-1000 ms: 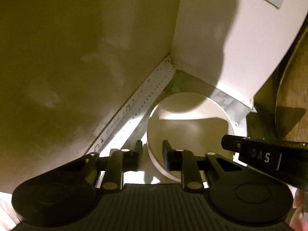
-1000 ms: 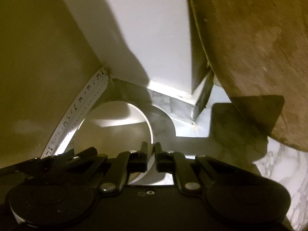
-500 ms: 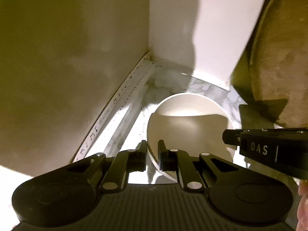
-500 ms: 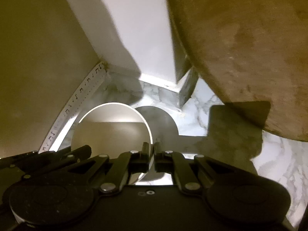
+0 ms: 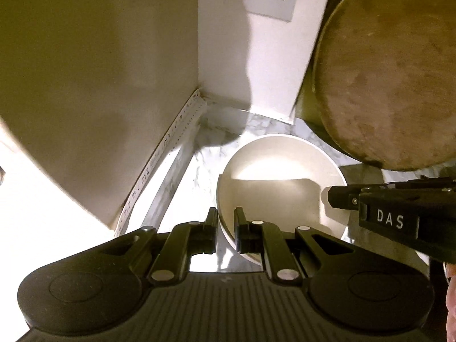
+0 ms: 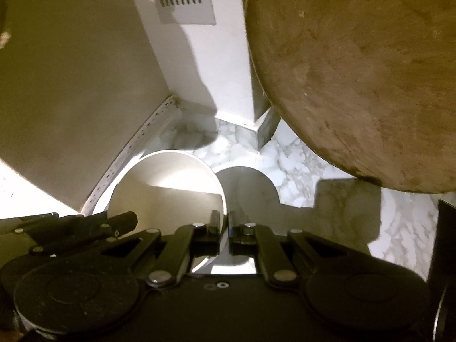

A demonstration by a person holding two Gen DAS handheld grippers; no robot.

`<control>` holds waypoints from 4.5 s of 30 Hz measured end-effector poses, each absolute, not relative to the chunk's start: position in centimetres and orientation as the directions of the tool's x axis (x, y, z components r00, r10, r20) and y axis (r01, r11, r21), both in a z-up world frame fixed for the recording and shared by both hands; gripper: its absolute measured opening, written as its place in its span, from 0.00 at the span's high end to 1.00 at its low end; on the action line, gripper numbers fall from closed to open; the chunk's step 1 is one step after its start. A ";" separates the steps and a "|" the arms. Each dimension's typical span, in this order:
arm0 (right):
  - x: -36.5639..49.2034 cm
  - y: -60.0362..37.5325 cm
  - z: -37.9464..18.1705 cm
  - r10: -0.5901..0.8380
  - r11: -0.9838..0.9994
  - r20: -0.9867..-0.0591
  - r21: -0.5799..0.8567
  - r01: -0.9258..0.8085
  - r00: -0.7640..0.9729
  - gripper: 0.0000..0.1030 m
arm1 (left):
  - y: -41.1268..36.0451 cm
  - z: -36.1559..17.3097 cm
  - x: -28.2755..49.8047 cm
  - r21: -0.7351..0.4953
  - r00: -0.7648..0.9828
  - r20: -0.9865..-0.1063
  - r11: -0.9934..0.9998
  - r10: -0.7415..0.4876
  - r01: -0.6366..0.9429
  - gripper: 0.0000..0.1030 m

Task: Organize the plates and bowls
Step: 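Close both grippers on the rim of the cream bowl, then lift the cream bowl and carry it over the nested steel pot, then lower the cream bowl into the steel pot, then open both grippers to release the cream bowl inside the pot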

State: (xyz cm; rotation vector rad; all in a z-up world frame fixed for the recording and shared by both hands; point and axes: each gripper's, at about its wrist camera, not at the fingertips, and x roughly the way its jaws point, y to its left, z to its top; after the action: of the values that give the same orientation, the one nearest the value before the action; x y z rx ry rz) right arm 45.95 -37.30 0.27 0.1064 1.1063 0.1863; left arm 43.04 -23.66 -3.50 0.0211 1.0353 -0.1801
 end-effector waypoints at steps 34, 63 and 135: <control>31.2 -31.9 6.6 0.187 0.975 -0.885 0.113 -0.191 0.427 0.92 | -18.1 1.2 29.0 -0.048 0.454 -0.870 0.948 -0.194 0.314 0.90; 30.8 -31.4 1.9 0.188 0.976 -0.930 0.140 -0.169 0.317 0.90 | -18.3 -4.5 30.3 -0.040 0.367 -0.915 0.941 -0.170 0.335 0.90; 27.4 -32.8 3.7 0.239 0.969 -0.891 0.190 -0.161 0.387 0.62 | -13.7 -2.4 29.3 -0.162 0.405 -0.866 0.932 -0.292 0.325 0.88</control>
State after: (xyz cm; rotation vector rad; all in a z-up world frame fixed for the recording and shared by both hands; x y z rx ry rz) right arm 27.45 -32.78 3.74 0.0762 1.1462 0.2549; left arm 29.34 -13.70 -2.44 0.0340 1.0857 -0.3897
